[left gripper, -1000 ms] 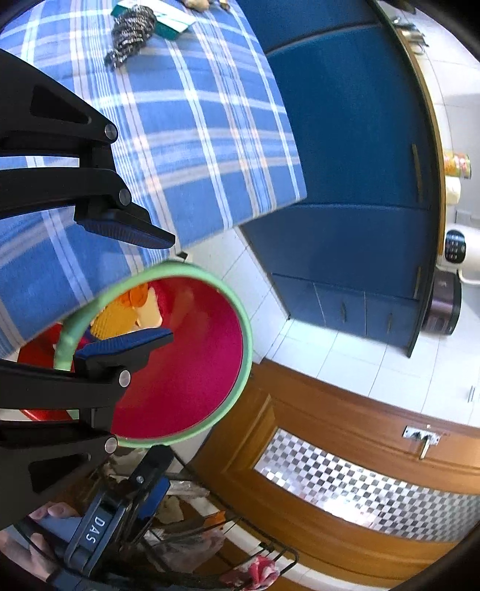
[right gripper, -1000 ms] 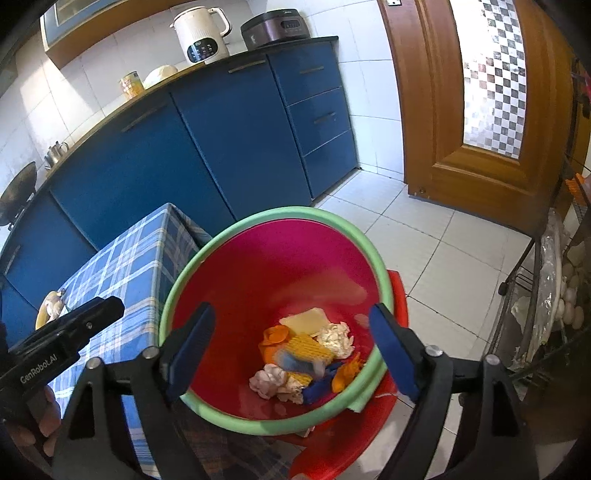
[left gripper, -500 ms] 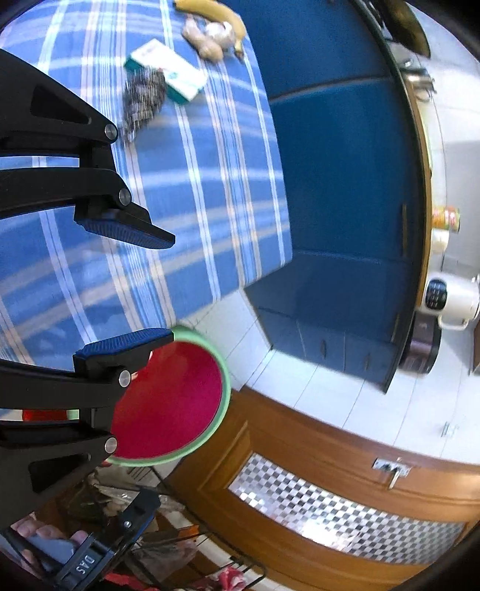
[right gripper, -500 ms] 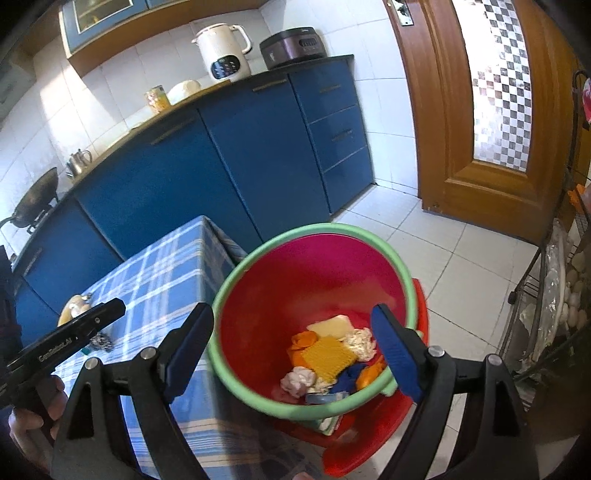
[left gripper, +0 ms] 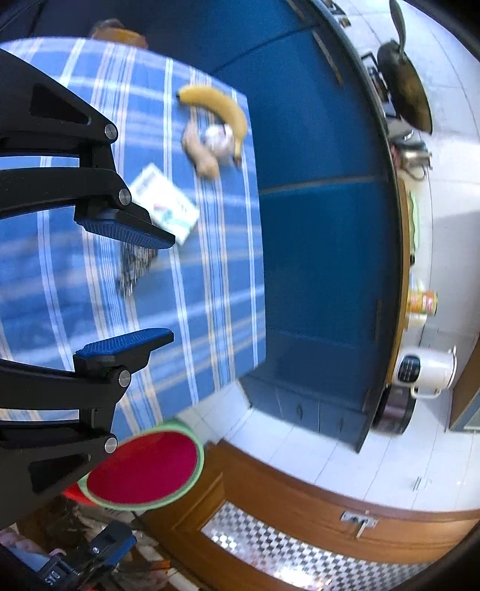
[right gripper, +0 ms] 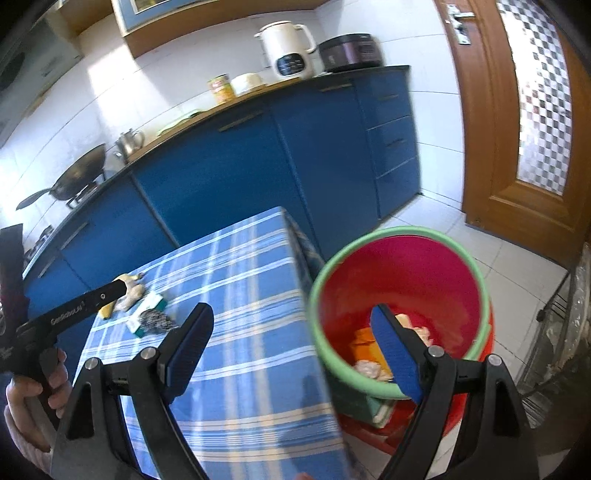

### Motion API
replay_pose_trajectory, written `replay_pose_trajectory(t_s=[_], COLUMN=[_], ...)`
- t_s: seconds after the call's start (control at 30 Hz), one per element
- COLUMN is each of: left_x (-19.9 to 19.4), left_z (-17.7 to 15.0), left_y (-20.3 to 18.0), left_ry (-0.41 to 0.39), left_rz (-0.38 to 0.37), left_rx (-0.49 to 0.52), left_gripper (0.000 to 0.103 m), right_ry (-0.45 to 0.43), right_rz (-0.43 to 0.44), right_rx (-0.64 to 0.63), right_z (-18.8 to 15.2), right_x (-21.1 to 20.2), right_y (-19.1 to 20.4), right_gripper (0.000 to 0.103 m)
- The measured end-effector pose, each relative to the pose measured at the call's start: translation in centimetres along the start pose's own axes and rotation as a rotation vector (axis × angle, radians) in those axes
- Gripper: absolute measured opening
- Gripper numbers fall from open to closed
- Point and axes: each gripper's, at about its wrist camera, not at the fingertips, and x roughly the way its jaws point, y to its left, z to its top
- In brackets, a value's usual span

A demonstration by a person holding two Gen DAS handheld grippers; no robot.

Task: Collect trash
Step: 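Move both tools back over the table toward the white box and steel wool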

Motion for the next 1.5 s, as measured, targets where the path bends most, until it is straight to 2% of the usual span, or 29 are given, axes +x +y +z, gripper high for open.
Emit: replay_pose_trajectory(t_s=[0.3,0.67,0.83,1.07,1.23,1.5], left_x=[-0.1,1.7,2.7,4.3,5.3,6.2], left_z=[-0.6,-2.2,-2.5,-3.0,-3.4,-3.4], left_y=[5.3,11.4,13.5,16.0,17.3,17.9], left_ry=[0.029,0.069,0.08,0.106,0.12,0.126], left_rz=[0.101,0.111,0.123,0.112,0.105,0.098], left_rx=[0.004,-0.083,-0.101,-0.137,-0.164,-0.171], left_gripper=[0.046,0.046,0.046,0.046,0.046,0.046], right_ry=[0.044,0.152,0.185,0.221,0.239,0.27], right_rz=[0.075,0.13,0.127,0.091,0.062,0.046], right_rx=[-0.056,-0.123,-0.146,-0.184,-0.175,-0.157], right_z=[-0.8,-2.9,-3.9,-4.9,-5.2,-5.4], right_x=[1.7,7.5,10.3,14.3,16.5,18.9], right_y=[6.3,14.3,17.2,20.0,20.5,20.8], right_gripper=[0.087,0.087,0.087,0.087,0.087,0.07])
